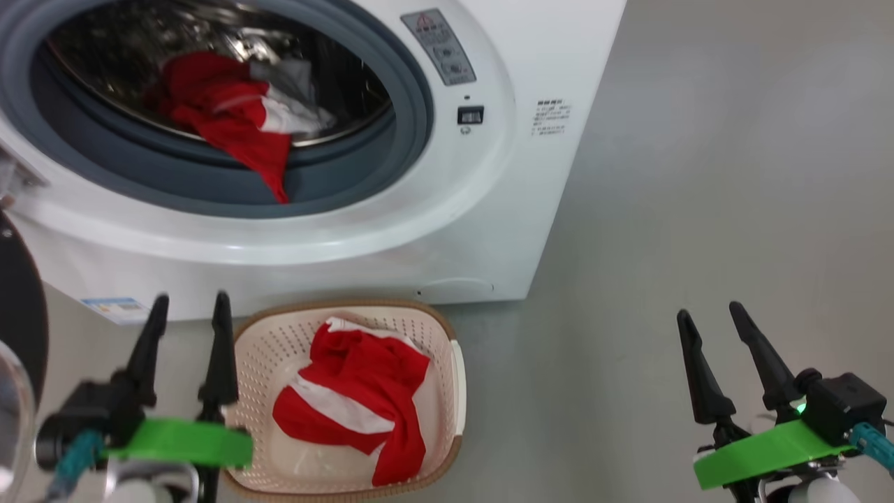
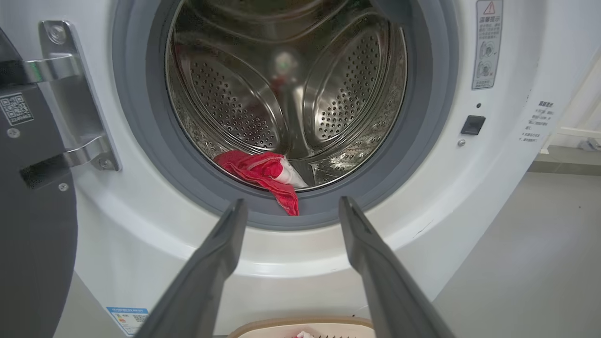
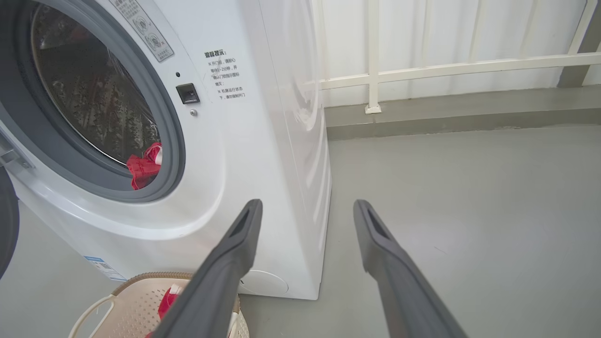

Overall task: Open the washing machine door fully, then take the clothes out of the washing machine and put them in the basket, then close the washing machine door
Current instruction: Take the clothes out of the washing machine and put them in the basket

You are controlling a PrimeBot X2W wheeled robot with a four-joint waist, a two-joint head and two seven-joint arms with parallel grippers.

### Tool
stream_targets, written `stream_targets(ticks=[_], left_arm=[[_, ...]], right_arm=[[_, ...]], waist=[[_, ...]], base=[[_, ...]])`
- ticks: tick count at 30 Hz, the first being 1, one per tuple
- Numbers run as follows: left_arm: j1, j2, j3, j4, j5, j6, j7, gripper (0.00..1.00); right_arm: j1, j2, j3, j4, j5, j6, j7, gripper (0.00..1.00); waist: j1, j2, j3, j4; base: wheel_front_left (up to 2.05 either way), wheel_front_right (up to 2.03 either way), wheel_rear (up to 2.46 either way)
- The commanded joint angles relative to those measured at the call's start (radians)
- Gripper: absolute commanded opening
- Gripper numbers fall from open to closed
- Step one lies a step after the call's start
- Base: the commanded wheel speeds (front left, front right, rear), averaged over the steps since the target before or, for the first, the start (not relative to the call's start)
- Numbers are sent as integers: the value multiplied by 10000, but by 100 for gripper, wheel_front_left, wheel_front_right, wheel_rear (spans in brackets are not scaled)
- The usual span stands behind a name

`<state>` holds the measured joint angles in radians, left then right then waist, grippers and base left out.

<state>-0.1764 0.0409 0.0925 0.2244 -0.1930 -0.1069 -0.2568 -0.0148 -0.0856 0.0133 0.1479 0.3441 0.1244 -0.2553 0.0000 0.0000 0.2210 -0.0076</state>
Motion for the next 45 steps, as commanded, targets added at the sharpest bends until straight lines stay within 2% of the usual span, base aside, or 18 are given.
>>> stream_targets(ticks=[1,20,21,34,45], left_arm=[[-633,185,287,115,128,-66,-49,100],[-6741,1209,-457,6644,459,-189,120,100],[-7368,1376,-629,7469,557,-195,151,100],[-9010,1782,-977,9364,695,-134,8,100],[-9868,2297,-1134,10169,740,103,0,100]], right_arm=[[-349,-27,202,-265,26,63,-65,100],[-1663,275,442,-365,50,63,-65,100],[-1836,304,498,-344,78,63,-65,100],[-2145,350,726,-282,261,63,-65,100],[-2289,352,931,-314,523,63,-65,100]], waist=[[0,0,540,-113],[0,0,2633,-882],[0,0,2835,-1006],[0,0,3117,-1336],[0,0,3403,-1848]], base=[[0,0,0],[0,0,0],[0,0,0],[0,0,0],[0,0,0]])
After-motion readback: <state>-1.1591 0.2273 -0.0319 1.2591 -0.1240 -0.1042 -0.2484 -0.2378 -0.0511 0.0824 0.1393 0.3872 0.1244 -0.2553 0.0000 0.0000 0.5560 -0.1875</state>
